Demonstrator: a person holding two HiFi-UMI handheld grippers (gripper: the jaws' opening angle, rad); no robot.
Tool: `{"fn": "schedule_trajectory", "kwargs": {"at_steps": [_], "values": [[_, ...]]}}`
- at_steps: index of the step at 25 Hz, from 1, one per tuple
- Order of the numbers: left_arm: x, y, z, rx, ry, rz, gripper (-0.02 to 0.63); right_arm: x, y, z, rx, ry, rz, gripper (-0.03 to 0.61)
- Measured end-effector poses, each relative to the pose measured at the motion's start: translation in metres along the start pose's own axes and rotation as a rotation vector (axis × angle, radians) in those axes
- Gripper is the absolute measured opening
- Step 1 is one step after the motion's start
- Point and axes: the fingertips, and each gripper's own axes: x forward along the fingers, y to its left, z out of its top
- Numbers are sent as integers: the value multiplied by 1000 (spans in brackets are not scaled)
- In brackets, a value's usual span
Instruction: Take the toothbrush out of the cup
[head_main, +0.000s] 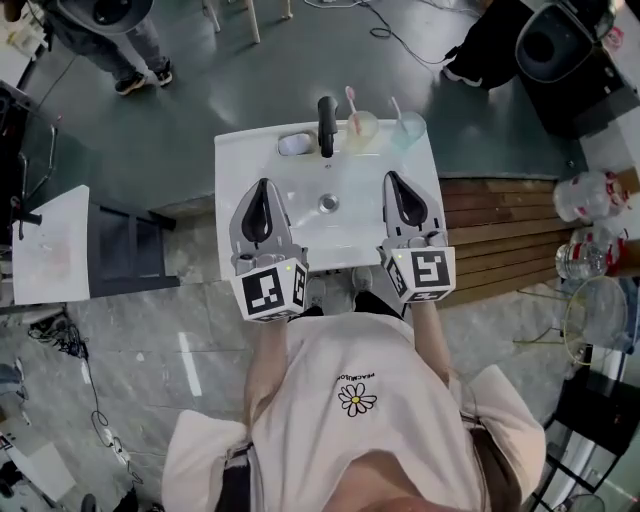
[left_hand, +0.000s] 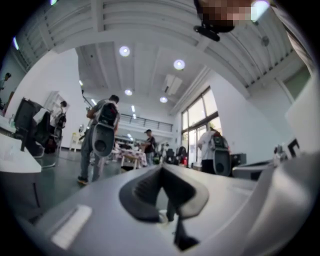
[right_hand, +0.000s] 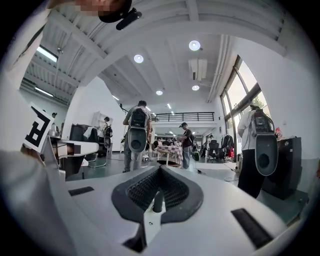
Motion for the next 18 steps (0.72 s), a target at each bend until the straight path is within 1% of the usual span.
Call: {"fn": "schedule_trajectory", "kwargs": {"at_steps": [5,7,10,13,14,15,16,18], "values": [[15,-14,-8,-32,22,23,5,9,-18,-1,2,-3,30,-2],[20,-21,-8,-63,23,22,6,11,-26,-4,8,1,34,-2],[34,-38,-12,-148,32,0,6,10,-36,-9,21,11,29,-1],[52,-66,-14,-187,35,-56,11,5,-48,-15,36,18,16,0],[59,-78,-14,-197,40,-87,42,2,-54,-17,41,20,7,-2],[68,-90,-16,-210,49,-117,91,0,-60,-19,46,22,-4,0],[79,-100,-19,-223,61,-143,111,-3,-68,-20,52,23,-18,-1],[101,-120,-31,-236,95,-179,128,-8,-83,-25,65,28,-49,-1]]}}
